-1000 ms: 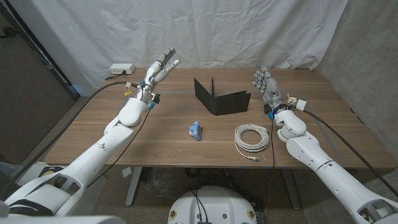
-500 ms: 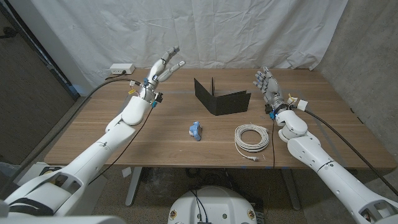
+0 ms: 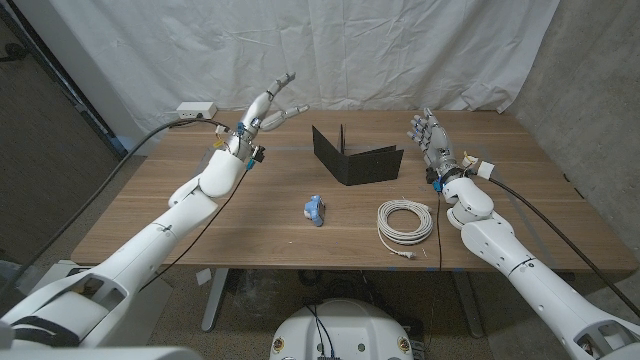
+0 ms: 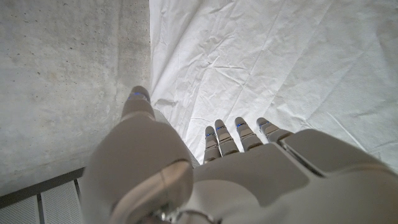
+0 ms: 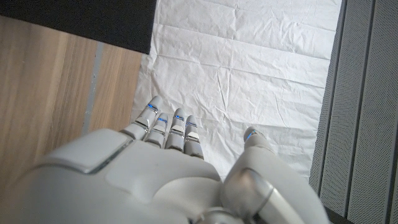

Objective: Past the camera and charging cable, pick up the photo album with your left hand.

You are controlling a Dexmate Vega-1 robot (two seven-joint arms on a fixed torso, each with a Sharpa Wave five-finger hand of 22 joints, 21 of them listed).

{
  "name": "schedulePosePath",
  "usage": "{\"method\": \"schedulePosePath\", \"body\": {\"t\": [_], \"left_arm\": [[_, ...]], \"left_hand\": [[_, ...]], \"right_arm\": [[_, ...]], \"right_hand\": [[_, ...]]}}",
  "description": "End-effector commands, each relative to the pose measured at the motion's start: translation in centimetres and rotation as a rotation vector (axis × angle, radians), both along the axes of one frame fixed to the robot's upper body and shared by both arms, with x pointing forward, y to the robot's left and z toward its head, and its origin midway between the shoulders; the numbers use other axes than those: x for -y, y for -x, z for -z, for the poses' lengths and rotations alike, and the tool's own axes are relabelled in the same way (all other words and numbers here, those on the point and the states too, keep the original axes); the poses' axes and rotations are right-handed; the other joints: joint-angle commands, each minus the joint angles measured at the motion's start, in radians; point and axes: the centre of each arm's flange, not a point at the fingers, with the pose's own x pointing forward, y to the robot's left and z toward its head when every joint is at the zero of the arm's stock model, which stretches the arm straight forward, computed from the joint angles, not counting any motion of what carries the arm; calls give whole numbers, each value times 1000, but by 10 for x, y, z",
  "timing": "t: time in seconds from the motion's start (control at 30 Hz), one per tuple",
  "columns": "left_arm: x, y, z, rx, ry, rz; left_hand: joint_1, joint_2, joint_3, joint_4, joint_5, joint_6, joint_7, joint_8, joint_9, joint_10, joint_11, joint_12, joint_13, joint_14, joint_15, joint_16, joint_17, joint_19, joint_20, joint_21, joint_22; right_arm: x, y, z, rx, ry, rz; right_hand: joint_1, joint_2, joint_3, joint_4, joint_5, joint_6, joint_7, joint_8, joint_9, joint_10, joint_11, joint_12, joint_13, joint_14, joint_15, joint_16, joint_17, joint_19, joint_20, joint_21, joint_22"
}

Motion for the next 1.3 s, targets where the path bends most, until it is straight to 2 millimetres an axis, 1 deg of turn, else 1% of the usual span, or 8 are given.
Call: {"method": "schedulePosePath", "body": {"t": [0.03,0.1,0.2,0.23,0.3,0.63,0.97,1.3], "left_arm": [[8,12,-3,36,-86,-83],[9,14,-4,38,-99,-98],[11,17,-4,41,-117,-129],[12,17,-5,41,-127,-131],[13,18,-6,47,-141,-143],[23,26,-9,81,-193,-193],[25,34,-9,109,-244,-225],[24,31,-8,81,-293,-278]], "left_hand": [[29,-7,-1,-18,9,-10,-17,-7,6,-22,-11,-6,2,-17,-100,-6,0,-13,-53,-2,4],[42,-12,-3,-24,11,-16,-20,-10,6,-28,-23,-7,3,-23,-101,-6,0,-9,-28,1,4],[52,-16,-4,-28,13,-23,-27,-12,7,-35,-23,-8,3,-31,-104,-7,0,-9,-12,1,4],[62,-20,-7,-32,15,-24,-29,-12,7,-43,-44,-8,3,-35,-105,-6,0,-10,17,2,5],[71,-22,-9,-34,16,-27,-34,-13,7,-43,-49,-6,3,-46,-100,-7,0,-14,41,1,6],[88,-25,-14,-36,18,-24,-47,-12,8,-41,-65,-3,3,-68,-105,-8,1,-71,51,-13,8],[98,-26,-18,-36,20,-21,-63,-12,8,-37,-70,-1,3,-83,-108,-8,1,-91,54,-12,9],[104,-35,-28,-35,21,-39,-75,-18,9,-53,-70,-5,4,-99,-113,-7,1,-110,53,-10,10]], "right_arm": [[0,2,1,0,-9,6],[0,2,2,-4,-10,7],[0,2,2,-5,-12,8],[0,3,2,-4,-13,9],[0,3,2,-3,-13,10],[-1,6,2,-3,-15,8],[0,7,7,3,-31,5],[0,6,12,-2,-41,1]], "right_hand": [[4,6,-2,-1,1,10,-3,5,3,9,0,-2,5,12,-3,7,4,13,-40,-2,3],[3,6,-2,-1,1,11,-4,5,3,9,1,-2,5,13,-4,7,4,13,-40,-3,3],[3,6,-2,-1,0,11,-4,5,3,9,1,-2,5,14,-4,7,4,12,-39,-4,3],[3,6,-2,-1,0,12,-4,5,3,9,1,-3,5,14,-4,7,4,12,-38,-5,3],[3,6,-2,-2,0,12,-4,5,3,10,1,-2,5,15,-4,7,4,11,-38,-6,3],[3,7,-3,-2,0,13,-5,6,3,9,1,-3,5,15,-3,7,5,9,-36,-10,3],[2,7,-4,-3,0,17,-7,7,3,11,1,-3,5,16,-3,6,5,9,-34,-15,3],[2,7,-5,-4,-1,19,-8,7,3,12,1,-3,5,17,-2,6,5,10,-34,-20,3]]}}
